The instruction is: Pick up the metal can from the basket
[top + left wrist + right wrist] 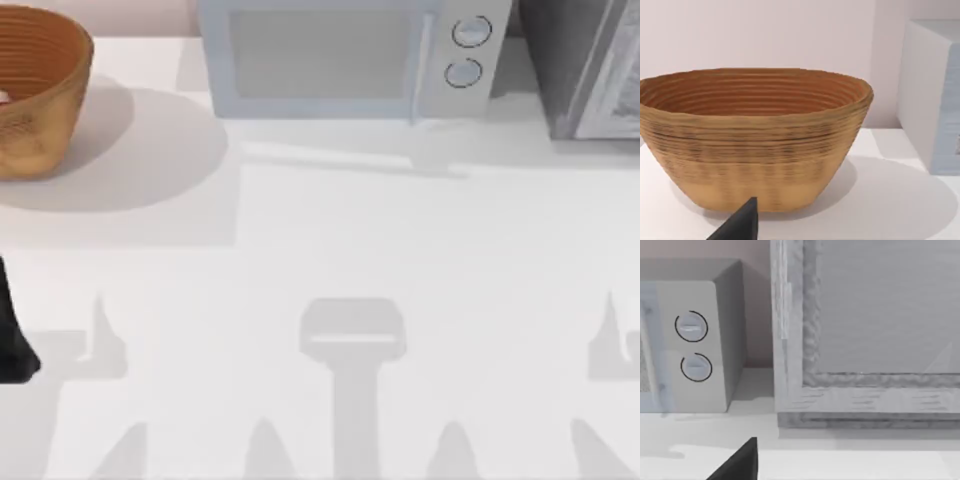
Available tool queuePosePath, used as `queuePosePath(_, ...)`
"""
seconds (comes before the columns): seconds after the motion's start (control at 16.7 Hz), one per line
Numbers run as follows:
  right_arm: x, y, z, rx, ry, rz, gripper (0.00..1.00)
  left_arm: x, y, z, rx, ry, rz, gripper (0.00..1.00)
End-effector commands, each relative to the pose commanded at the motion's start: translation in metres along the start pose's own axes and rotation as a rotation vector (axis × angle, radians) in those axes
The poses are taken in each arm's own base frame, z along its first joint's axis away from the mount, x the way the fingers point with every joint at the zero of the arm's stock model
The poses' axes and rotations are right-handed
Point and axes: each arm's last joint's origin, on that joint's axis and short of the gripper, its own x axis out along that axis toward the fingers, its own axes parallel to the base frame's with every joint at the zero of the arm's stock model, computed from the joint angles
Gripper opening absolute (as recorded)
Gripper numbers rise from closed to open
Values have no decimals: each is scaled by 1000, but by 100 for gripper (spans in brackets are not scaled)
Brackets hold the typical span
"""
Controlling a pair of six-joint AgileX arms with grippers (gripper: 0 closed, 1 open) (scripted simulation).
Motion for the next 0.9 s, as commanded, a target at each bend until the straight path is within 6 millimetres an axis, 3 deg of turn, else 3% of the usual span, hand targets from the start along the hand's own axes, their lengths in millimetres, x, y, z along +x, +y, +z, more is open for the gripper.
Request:
queuePosePath(0.24,0,0,0,0,0,0,100,0,0,6,-1,10,-4,100)
queuePosePath(0.42,0,0,0,0,0,0,100,2,0,32,-6,58,-13,100)
queuePosePath(0.66,0,0,0,0,0,0,100,22,1,97,-17,175,-20,100)
queuePosePath(0.78,0,0,0,0,0,0,100,47,3,134,-23,260,-20,100)
queuePosePath(0.9,0,0,0,0,0,0,100,85,6,167,-30,361,-18,100)
